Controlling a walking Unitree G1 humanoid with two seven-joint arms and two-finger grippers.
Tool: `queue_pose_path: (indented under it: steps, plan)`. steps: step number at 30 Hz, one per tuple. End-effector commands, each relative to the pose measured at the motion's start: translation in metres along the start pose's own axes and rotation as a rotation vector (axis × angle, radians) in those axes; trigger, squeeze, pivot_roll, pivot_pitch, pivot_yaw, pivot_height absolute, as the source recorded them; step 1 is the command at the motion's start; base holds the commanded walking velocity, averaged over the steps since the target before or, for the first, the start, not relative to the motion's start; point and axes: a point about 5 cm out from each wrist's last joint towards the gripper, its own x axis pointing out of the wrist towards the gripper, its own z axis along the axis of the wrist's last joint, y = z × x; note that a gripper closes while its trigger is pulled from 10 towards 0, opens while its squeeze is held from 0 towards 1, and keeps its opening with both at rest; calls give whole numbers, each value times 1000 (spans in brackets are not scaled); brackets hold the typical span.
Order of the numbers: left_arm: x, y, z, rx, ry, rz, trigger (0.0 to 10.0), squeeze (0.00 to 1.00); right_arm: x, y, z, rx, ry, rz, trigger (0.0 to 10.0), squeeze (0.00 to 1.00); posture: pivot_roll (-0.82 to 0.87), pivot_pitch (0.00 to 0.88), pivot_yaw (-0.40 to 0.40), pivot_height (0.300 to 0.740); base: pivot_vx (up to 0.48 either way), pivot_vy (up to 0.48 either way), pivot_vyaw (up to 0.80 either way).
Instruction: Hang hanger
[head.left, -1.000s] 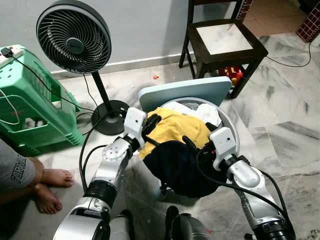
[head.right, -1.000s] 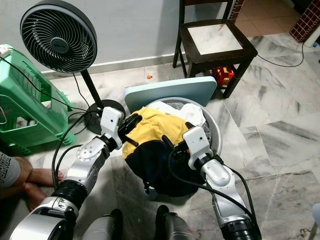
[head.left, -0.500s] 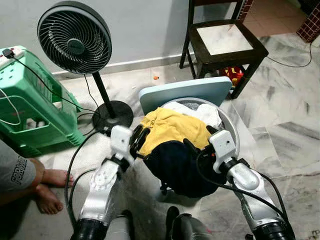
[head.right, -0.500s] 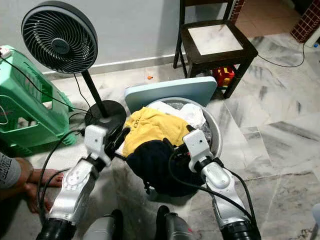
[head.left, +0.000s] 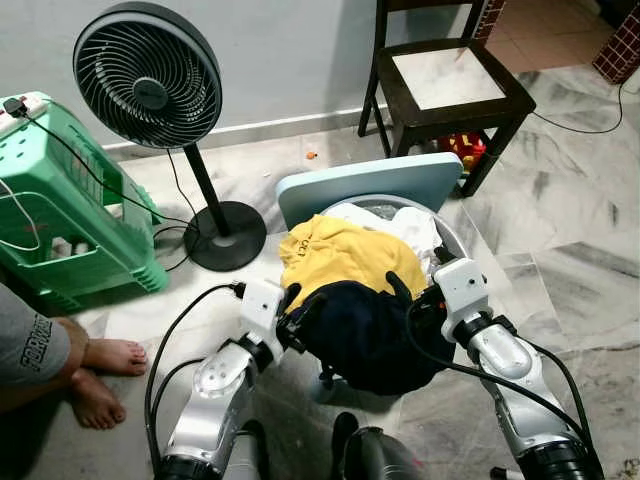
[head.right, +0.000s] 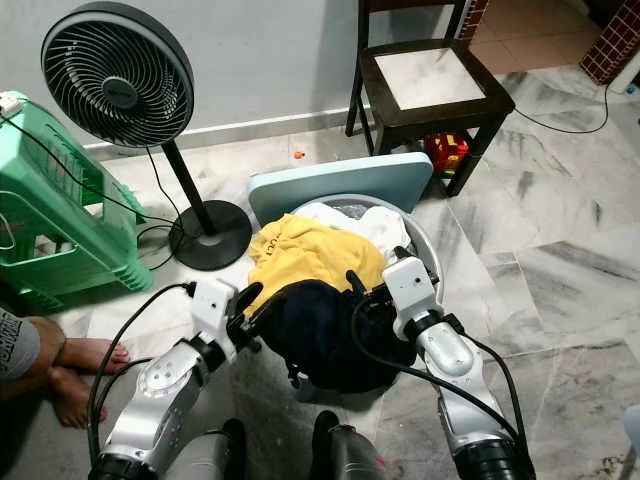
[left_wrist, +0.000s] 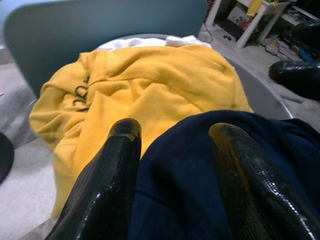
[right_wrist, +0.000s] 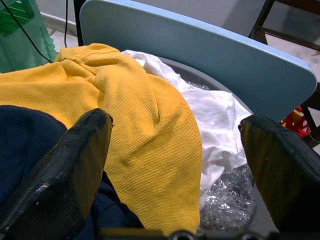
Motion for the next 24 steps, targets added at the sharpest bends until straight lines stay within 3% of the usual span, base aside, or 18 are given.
queue_pose_path:
  steps: [1, 9, 16, 17, 19, 20, 21, 24]
  plan:
    - [-2, 0, -11, -26, 52, 0, 10000, 1000, -5, 0, -6, 8, 21, -8, 10000, 0, 16, 303, -11, 740, 0, 0, 0]
    - [6, 0, -17, -100, 113, 11, 10000, 1000, -5, 3, -6, 15, 17, -7, 10000, 0, 15, 306, -3, 740, 0, 0, 0]
    - [9, -6, -33, -114, 219, -27, 10000, 1000, -3, 6, -5, 19, 12, -3, 10000, 0, 15, 309, -3, 740, 0, 0, 0]
    - [9, -8, -36, -119, 241, -41, 10000, 0, -4, 7, -5, 20, 12, -1, 10000, 0, 16, 309, -1, 740, 0, 0, 0]
    - [10, -11, -41, -130, 271, -60, 10000, 0, -4, 8, -5, 21, 13, 2, 10000, 0, 15, 310, -3, 740, 0, 0, 0]
    - [12, -12, -44, -151, 283, -57, 3294, 0, -4, 8, -6, 21, 14, 4, 10000, 0, 12, 311, -3, 740, 0, 0, 0]
    - [13, -13, -45, -161, 290, -58, 0, 0, -4, 8, -6, 21, 14, 5, 10000, 0, 12, 311, -3, 740, 0, 0, 0]
    - [15, -11, -47, -159, 298, -50, 0, 0, -4, 8, -5, 20, 13, 4, 10000, 0, 6, 310, -2, 740, 0, 0, 0]
